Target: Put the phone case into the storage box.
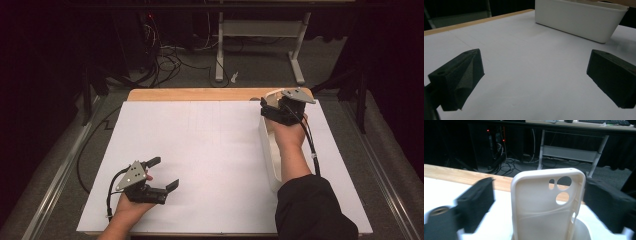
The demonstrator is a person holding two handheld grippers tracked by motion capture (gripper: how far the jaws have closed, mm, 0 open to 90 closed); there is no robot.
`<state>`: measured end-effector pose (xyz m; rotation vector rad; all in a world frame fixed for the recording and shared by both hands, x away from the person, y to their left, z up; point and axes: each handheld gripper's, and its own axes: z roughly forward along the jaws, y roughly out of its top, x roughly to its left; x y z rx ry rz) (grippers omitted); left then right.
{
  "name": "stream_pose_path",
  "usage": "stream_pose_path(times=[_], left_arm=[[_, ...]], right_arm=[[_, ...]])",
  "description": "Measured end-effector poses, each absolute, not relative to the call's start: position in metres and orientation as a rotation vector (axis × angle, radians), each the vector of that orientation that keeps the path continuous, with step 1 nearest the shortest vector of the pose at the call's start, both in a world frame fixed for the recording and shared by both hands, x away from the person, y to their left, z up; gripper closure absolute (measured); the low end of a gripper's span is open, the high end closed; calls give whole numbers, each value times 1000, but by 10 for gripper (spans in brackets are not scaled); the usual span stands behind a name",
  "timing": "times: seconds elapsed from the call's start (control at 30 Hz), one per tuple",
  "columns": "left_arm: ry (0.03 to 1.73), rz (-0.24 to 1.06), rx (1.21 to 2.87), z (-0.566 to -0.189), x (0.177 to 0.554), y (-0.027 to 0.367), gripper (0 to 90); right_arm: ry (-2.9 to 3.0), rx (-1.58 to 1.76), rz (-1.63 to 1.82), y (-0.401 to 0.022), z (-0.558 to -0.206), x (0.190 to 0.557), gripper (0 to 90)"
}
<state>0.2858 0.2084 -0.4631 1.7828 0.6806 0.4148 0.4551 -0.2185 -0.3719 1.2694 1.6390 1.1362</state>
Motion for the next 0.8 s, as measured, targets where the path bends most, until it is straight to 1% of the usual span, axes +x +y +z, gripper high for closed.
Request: stream_pose_path(times=[0.13,0.3,0.4,0.47,0.5,0.8], left_arm=[[683,415,1785,-463,286,208,21],[684,416,1787,-464,287,208,21],[684,416,1791,-464,287,208,21],[682,417,1789,-464,287,207,21],[681,417,1789,-464,287,207,21],[681,421,1784,-464,286,208,21]], right_arm=[[1665,1255,1166,-220,-374,451,325],[1712,1227,1191,-218,-377,446,561],[1737,1208,1192,-215,-377,443,732],[1756,1194,1180,-213,-378,442,869],[1766,1184,1169,-212,-379,441,900],[1807,1170,1143,-208,-384,443,900]])
